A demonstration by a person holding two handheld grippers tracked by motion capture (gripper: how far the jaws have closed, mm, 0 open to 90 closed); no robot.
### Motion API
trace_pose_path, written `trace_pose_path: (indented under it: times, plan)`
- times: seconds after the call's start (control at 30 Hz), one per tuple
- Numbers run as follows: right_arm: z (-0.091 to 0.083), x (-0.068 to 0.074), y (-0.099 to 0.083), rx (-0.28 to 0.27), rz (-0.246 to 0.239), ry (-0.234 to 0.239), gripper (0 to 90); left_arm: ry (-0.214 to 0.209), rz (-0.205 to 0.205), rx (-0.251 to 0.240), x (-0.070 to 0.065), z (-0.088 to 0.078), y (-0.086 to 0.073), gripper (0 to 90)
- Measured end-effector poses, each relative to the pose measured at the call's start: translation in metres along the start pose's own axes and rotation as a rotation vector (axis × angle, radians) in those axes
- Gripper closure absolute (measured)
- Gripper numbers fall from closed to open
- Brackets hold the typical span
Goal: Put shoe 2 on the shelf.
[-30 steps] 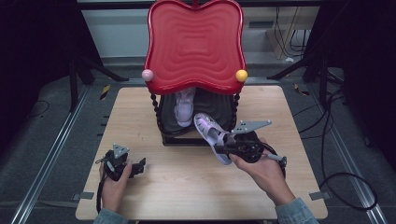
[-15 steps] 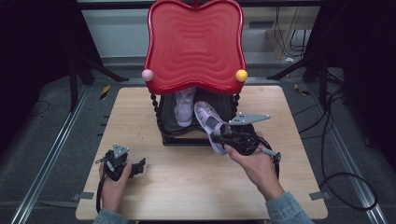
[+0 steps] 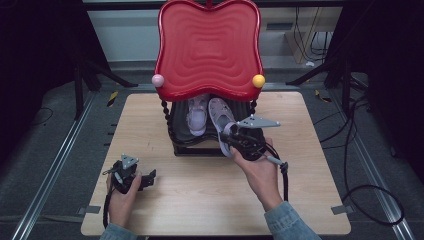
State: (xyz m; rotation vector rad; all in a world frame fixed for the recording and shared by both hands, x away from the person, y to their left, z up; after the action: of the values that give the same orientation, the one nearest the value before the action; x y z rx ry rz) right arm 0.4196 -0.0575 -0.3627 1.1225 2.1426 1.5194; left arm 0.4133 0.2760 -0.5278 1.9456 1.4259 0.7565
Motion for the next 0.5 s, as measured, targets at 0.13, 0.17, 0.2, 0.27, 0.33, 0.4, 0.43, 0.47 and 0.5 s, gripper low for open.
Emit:
trace_pose_path:
  times: [0.13, 0.17, 0.2, 0.27, 0.33, 0.4, 0.43, 0.47, 0.5]
  plan:
    - [0.01, -0.001, 0.003, -0.028, 0.012, -0.051, 86.4, -0.002, 0.0, 0.001, 0.0, 0.0, 0.0, 5.1]
    - [0.014, -0.002, 0.003, -0.038, 0.017, -0.069, 86.4, -0.004, -0.001, 0.001, 0.0, 0.0, 0.0, 5.2]
    - [0.014, -0.002, 0.003, -0.038, 0.017, -0.069, 86.4, -0.004, -0.001, 0.001, 0.0, 0.0, 0.0, 5.2]
    - [0.018, -0.002, 0.003, -0.049, 0.031, -0.082, 86.4, -0.006, -0.002, 0.002, 0.0, 0.001, 0.0, 5.3]
    - [0.026, -0.003, 0.003, -0.065, 0.027, -0.12, 86.4, -0.008, -0.003, 0.001, -0.001, 0.0, 0.0, 5.3]
    - [0.031, -0.004, 0.003, -0.082, 0.036, -0.147, 86.4, -0.01, -0.003, 0.002, -0.001, 0.001, 0.0, 5.3]
    - [0.033, -0.004, 0.003, -0.086, 0.034, -0.156, 86.4, -0.01, -0.004, 0.002, -0.001, 0.001, 0.0, 5.3]
    - [0.035, -0.005, 0.003, -0.095, 0.036, -0.168, 86.4, -0.011, -0.005, 0.003, -0.001, 0.001, 0.0, 5.3]
    - [0.039, -0.006, 0.003, -0.099, 0.042, -0.182, 86.4, -0.012, -0.005, 0.003, -0.001, 0.001, 0.0, 5.3]
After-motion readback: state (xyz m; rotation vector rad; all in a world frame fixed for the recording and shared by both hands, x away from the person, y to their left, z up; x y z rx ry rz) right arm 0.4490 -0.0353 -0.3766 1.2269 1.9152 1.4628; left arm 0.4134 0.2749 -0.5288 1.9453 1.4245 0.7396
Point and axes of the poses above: each handheld gripper's, and its own axes: z roughly forward along the jaws, y roughly out of its top, x roughly to its left, the point moved 5 cm from there along z, roughly forward along the jaws, and after that the axes turned 4 degrees about y, right-handed, at the moved point
